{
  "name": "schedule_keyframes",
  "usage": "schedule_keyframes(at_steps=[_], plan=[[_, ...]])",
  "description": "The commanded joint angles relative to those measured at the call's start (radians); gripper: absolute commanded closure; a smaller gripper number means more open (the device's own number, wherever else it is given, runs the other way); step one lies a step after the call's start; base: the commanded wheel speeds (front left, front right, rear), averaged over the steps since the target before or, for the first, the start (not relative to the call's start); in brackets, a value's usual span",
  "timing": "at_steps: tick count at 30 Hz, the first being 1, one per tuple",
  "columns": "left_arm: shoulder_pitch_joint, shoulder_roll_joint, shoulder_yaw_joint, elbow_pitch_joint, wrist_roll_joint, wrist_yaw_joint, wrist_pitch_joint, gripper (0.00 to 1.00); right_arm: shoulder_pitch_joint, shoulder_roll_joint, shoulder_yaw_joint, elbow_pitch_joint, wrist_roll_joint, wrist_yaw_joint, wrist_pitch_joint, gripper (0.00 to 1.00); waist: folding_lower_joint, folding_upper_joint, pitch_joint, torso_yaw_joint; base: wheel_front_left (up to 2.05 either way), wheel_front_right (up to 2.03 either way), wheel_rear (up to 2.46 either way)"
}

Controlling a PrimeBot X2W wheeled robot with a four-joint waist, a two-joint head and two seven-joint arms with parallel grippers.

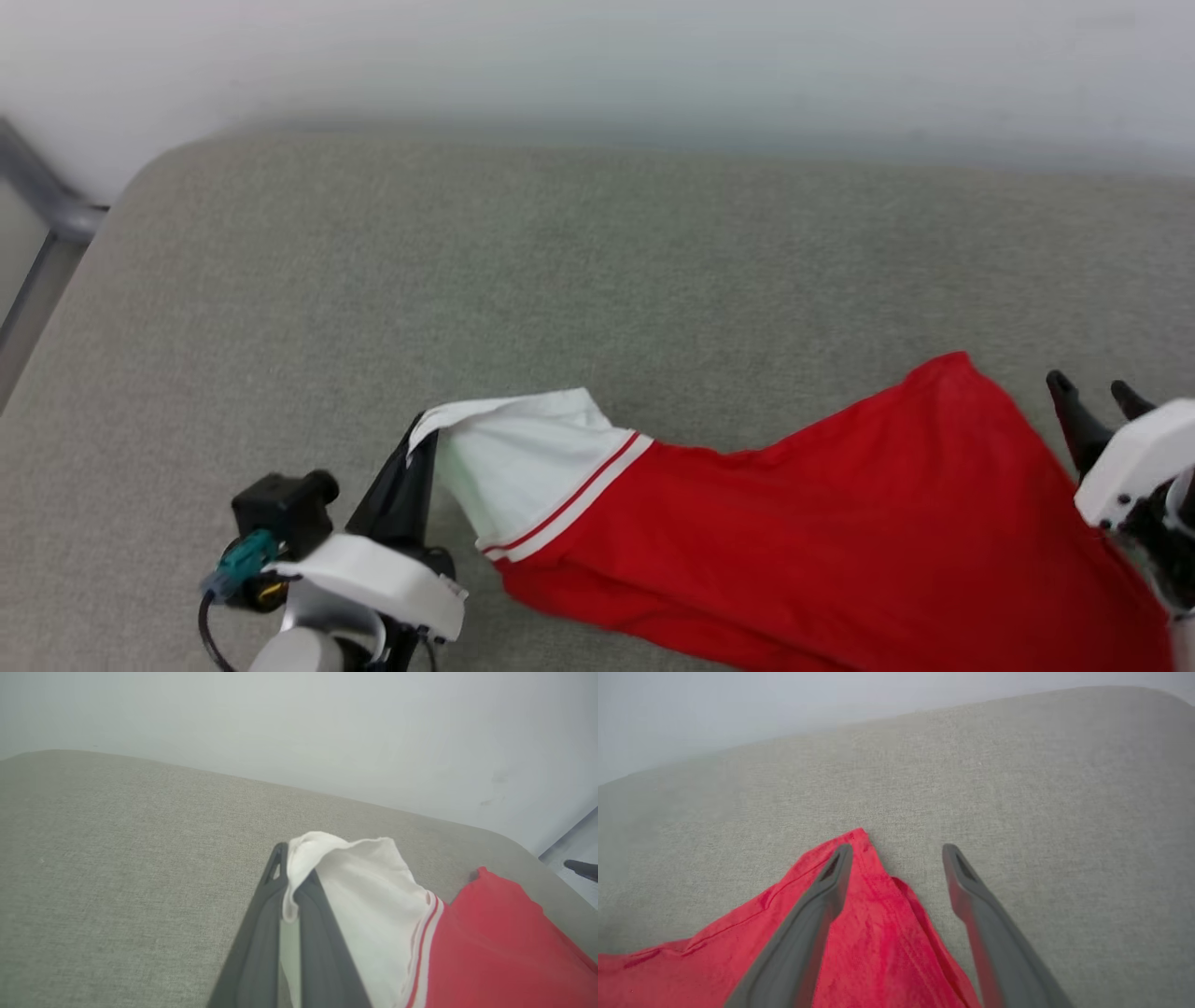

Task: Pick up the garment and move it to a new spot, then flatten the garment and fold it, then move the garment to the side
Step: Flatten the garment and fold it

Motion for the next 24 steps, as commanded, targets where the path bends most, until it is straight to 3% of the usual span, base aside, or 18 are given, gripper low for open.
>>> schedule_keyframes(at_steps=[1,11,16,17,19,24], plan=[[-0.029,-0.007,-0.007,-0.002,0.007,-0.007,-0.008,1.0,-0.034,-0.021,0.017,0.022,0.009,-0.001,0.052,0.0,-0.0001,0.0,0.049,0.046,0.0,0.0,0.0],[-0.157,-0.042,-0.049,0.048,0.012,-0.053,-0.054,1.0,-0.257,-0.171,0.18,0.123,0.011,-0.001,0.487,0.0,-0.0001,0.0,0.189,0.133,0.0,0.0,0.0],[-0.175,-0.049,-0.053,0.076,0.006,-0.06,-0.067,1.0,-0.228,-0.161,0.24,0.197,0.048,0.0,0.61,0.0,-0.0001,0.0,0.21,0.145,0.0,0.0,0.0],[-0.178,-0.05,-0.051,0.082,0.003,-0.061,-0.069,1.0,-0.216,-0.161,0.248,0.213,0.047,0.0,0.633,0.24,-0.0001,0.0,0.211,0.145,0.0,0.0,0.0],[-0.178,-0.051,-0.049,0.093,0.002,-0.063,-0.075,1.0,-0.201,-0.163,0.262,0.23,0.04,0.0,0.659,1.0,-0.0001,0.0,0.21,0.145,0.0,0.0,0.0],[-0.172,-0.042,-0.038,0.118,-0.003,-0.06,-0.08,1.0,-0.215,-0.157,0.254,0.229,0.06,0.0,0.632,1.0,-0.0001,0.0,0.183,0.13,0.0,0.0,0.0]])
